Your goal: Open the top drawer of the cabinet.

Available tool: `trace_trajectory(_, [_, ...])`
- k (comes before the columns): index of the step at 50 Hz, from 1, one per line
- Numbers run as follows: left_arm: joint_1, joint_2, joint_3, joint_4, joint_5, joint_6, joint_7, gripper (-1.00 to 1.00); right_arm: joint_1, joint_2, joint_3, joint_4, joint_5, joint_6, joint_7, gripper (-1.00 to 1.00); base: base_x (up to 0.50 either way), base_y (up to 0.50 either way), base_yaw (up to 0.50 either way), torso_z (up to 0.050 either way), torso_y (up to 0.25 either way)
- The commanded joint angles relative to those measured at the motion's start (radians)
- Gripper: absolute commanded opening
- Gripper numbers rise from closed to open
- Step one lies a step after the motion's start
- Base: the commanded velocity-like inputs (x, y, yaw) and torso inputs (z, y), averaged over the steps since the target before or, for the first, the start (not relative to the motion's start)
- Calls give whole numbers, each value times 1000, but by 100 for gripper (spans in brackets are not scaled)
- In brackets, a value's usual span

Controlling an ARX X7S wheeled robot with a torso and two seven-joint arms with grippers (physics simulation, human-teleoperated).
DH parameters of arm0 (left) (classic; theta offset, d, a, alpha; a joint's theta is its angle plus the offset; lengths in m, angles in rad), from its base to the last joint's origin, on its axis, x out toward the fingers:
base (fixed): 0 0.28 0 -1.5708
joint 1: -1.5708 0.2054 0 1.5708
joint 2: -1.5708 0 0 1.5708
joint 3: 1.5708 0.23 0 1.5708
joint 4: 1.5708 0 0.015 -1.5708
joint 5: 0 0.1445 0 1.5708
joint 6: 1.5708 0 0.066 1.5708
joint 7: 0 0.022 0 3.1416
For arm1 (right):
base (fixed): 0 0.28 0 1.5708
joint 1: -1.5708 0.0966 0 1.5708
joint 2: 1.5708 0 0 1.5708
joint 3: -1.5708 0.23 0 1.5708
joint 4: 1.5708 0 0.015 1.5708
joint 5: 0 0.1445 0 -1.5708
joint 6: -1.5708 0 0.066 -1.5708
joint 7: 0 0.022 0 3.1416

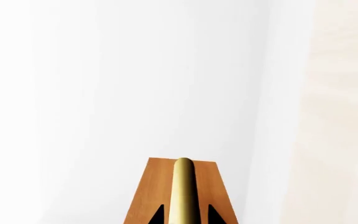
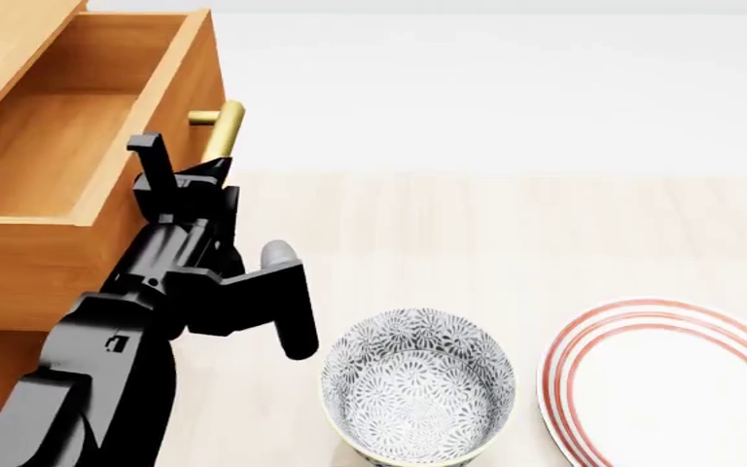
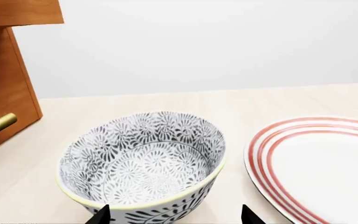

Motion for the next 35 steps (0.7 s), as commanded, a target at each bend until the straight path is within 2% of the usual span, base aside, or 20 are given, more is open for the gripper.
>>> trace_trajectory(1, [-2, 70, 24, 95, 37, 17, 13, -100, 0, -17, 17, 5, -11, -6, -29, 100, -14, 0, 0, 0, 12])
trace_trajectory(11, [0, 76, 27, 117, 35, 9, 15, -100, 1, -14, 12, 6, -7, -4, -29, 100, -7, 0, 0, 0, 4])
trace_trajectory(12, [2, 78, 21, 124, 32, 5, 10, 100, 1, -14, 12, 5, -6, -3, -29, 100, 0, 0, 0, 0, 10])
trace_trajectory(26, [41, 113, -30, 291, -27, -43, 54, 100, 2, -12, 7, 9, 4, 0, -30, 100, 0, 0, 0, 1, 0])
trace_trajectory(35, [56, 131, -16, 429, -12, -96, 93, 100, 3, -11, 4, 11, 5, -2, -29, 100, 0, 0, 0, 0, 0])
